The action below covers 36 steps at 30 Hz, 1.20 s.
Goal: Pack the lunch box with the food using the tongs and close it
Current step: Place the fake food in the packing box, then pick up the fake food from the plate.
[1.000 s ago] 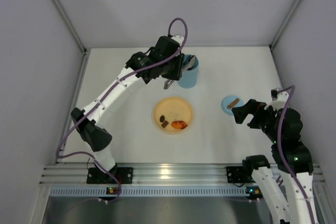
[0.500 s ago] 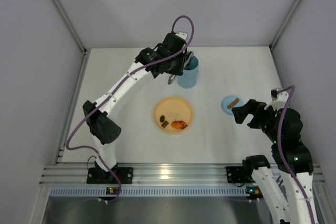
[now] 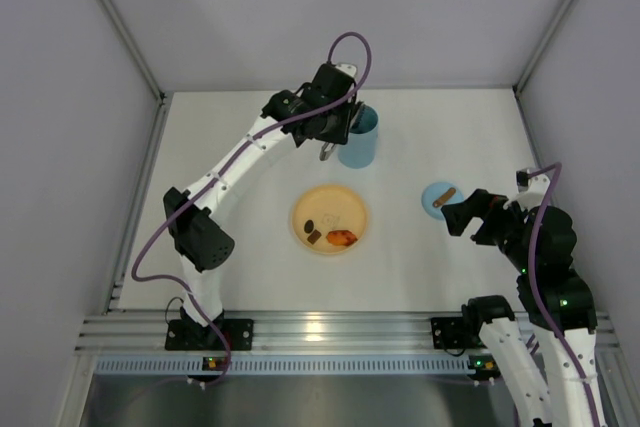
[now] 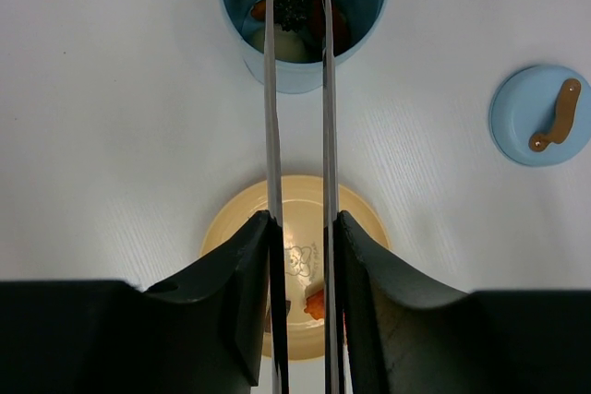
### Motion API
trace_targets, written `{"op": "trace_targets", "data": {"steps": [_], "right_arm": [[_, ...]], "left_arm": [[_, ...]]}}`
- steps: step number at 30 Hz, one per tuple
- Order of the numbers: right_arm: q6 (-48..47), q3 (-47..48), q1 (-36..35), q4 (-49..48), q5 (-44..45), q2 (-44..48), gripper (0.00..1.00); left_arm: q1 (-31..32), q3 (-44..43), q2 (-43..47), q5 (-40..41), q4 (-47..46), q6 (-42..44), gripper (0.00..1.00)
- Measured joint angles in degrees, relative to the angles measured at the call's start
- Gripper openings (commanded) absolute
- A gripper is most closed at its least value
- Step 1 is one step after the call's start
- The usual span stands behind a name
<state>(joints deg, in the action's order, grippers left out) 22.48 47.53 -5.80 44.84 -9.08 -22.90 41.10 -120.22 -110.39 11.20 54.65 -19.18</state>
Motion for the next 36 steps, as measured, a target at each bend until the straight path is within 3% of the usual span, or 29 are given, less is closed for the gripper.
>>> {"op": "trace_targets", "data": {"steps": [10, 20, 25, 36], "right_arm": [[0.0, 0.0, 0.0, 0.0, 0.0, 0.0, 0.99], [0.0, 0.0, 0.0, 0.0, 0.0, 0.0, 0.99], [0.0, 0.0, 0.0, 0.0, 0.0, 0.0, 1.0], [0.0, 0.0, 0.0, 0.0, 0.0, 0.0, 1.0]], "left_arm": [[0.0, 0.0, 0.0, 0.0, 0.0, 0.9, 0.48], [0.0, 0.0, 0.8, -0.1, 0.2, 1.2, 0.48], [0.2, 0.9, 5.8, -1.3, 1.6, 1.2, 0.48], [2.5, 26.1, 29.0, -6.2, 4.8, 1.4, 0.48]]}}
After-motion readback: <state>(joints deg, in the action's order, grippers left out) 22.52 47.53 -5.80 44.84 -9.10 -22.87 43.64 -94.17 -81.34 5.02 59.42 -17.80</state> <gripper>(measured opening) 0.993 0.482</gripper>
